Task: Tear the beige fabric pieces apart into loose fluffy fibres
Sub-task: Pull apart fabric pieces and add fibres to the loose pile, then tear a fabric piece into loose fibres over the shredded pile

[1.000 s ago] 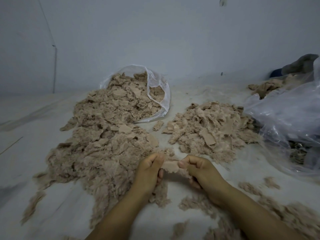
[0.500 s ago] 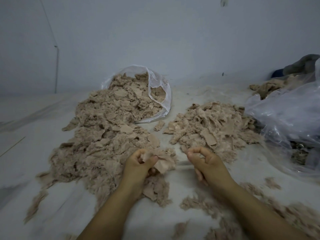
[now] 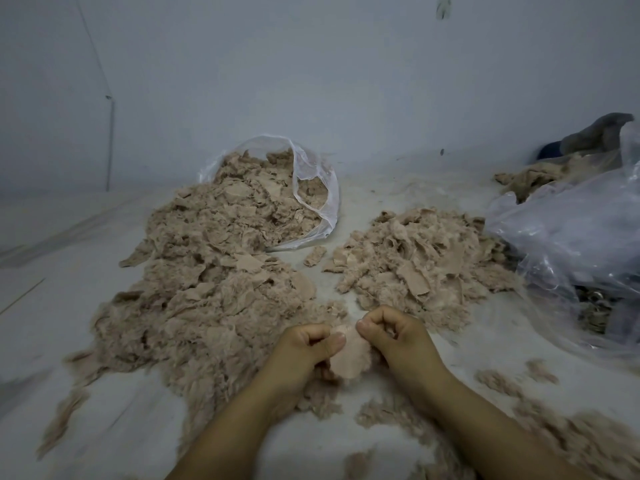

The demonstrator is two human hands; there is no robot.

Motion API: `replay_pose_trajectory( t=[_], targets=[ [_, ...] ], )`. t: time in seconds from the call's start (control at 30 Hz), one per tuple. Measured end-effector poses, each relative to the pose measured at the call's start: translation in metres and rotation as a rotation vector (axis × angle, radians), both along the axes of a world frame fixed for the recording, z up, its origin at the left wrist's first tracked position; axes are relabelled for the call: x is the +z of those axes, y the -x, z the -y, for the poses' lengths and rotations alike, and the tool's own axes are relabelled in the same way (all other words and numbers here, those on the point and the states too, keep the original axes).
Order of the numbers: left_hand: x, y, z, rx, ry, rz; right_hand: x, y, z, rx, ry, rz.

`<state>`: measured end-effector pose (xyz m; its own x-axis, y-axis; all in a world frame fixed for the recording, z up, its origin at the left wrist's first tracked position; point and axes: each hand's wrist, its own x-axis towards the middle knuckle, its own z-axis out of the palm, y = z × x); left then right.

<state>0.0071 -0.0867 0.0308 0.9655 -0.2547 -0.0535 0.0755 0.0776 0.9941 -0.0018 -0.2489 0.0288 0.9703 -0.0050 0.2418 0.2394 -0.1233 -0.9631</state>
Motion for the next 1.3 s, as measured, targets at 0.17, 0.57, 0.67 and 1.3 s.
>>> replay_pose_trajectory(
  t=[0.17,0.57,0.67,1.3],
  targets=[
    [0.004,0.003,0.000,0.057,-0.032,0.007,0.010,0.003,0.016,0.283,0.210,-0.155],
    [0.025,-0.002,0.000,0.007,-0.182,0.167,0.035,0.001,0.016,0.273,0.385,-0.215],
    [0.023,-0.017,-0.011,0.160,-0.488,0.485,0.035,-0.019,0.021,0.017,-0.061,-0.321],
    [-0.021,-0.035,-0.021,0.312,-1.035,0.560,-0.005,-0.016,0.015,0.015,-0.268,-0.334]
  ],
)
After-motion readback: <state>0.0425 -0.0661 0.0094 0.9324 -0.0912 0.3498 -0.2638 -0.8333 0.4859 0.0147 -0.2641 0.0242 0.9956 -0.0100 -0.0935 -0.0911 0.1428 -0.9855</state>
